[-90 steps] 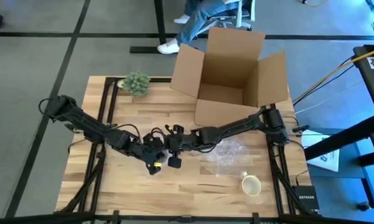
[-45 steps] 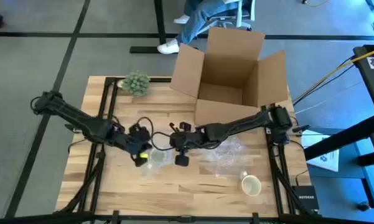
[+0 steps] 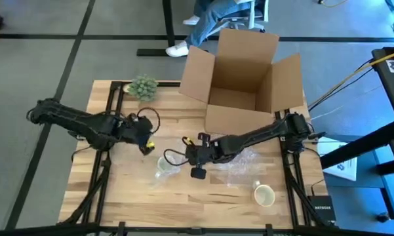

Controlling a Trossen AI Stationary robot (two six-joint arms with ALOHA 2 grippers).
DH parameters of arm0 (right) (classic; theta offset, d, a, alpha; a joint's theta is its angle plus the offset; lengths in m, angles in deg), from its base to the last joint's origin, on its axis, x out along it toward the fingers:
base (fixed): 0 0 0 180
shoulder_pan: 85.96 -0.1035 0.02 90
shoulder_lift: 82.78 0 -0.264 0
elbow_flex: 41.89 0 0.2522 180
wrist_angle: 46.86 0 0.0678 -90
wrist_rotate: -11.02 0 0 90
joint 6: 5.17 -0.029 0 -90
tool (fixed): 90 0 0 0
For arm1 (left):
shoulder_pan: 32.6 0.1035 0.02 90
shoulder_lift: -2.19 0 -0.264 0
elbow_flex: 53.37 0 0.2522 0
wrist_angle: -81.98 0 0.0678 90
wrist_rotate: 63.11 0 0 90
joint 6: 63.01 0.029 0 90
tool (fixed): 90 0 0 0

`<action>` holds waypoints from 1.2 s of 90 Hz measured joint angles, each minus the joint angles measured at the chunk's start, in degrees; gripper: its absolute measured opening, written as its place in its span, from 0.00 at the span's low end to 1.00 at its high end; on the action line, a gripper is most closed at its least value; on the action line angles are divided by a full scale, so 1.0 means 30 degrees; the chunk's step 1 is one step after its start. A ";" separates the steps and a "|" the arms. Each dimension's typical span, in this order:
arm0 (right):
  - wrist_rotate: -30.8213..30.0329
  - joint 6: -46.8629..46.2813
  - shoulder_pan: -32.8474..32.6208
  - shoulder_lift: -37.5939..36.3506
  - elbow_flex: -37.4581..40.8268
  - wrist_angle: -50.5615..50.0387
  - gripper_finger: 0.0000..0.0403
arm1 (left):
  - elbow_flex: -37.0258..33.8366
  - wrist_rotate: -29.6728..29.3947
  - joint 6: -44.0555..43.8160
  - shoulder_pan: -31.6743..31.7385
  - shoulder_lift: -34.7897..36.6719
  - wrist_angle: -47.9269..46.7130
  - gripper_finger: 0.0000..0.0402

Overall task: Wrap mug
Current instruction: Wrap the red patterned mug with the bubble wrap

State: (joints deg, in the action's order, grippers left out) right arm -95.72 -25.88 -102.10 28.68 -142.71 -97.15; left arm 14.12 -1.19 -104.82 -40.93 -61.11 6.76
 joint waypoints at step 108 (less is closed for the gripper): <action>-0.0260 -0.1689 -0.1008 0.0015 0.5176 1.0051 0.00 | -0.8070 0.7252 0.3250 1.0700 -0.2893 0.4909 0.23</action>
State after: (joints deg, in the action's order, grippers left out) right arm -96.50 -30.94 -105.12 28.72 -127.18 -66.99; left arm -10.09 20.56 -95.07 -8.83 -69.79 21.49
